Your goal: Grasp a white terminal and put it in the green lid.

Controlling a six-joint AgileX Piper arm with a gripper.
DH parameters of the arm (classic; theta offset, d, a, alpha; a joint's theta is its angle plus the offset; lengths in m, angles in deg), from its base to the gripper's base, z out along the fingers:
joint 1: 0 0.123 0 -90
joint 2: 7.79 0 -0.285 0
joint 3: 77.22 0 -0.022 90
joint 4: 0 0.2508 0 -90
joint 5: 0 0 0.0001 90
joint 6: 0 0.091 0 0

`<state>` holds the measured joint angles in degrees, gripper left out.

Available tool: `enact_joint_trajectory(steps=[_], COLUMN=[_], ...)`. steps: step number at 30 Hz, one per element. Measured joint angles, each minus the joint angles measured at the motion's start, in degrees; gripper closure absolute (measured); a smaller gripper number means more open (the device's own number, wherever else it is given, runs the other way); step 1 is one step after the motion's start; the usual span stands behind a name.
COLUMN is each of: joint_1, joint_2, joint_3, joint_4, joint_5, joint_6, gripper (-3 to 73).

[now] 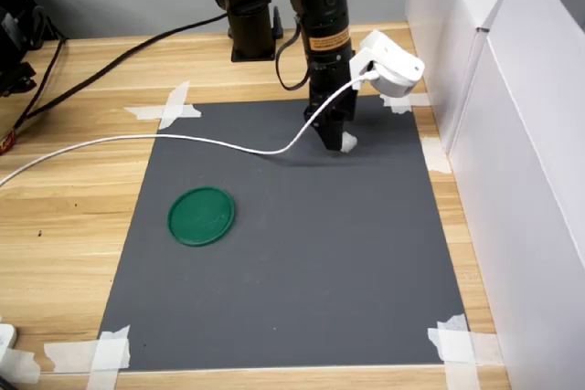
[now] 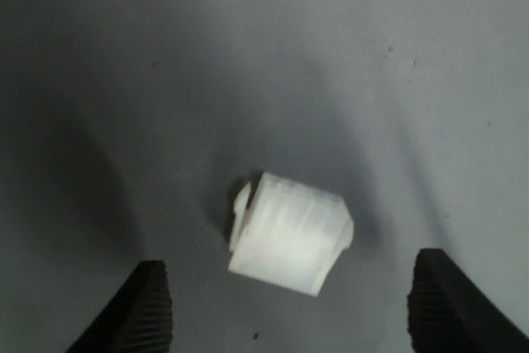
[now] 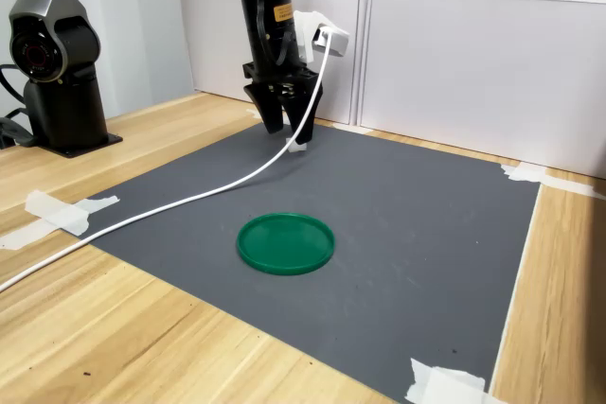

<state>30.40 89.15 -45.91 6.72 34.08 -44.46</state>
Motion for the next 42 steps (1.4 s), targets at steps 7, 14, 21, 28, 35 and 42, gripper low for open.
enact_joint_trajectory(steps=[7,14,21,28,35,42], joint_1=[0.00,0.00,0.00,0.00,0.00,0.00], joint_2=[1.74,1.80,1.80,1.80,1.80,1.62], joint_3=[0.00,0.00,0.04,0.04,0.04,0.04], joint_4=[0.00,0.00,0.40,0.66,0.80,0.70], joint_5=[-1.81,-2.62,-2.75,-2.75,-2.70,-2.65], joint_6=[0.05,0.05,0.05,1.17,2.70,2.81], gripper=[-0.5,-0.5,3.5,24.7,40.9,40.9])
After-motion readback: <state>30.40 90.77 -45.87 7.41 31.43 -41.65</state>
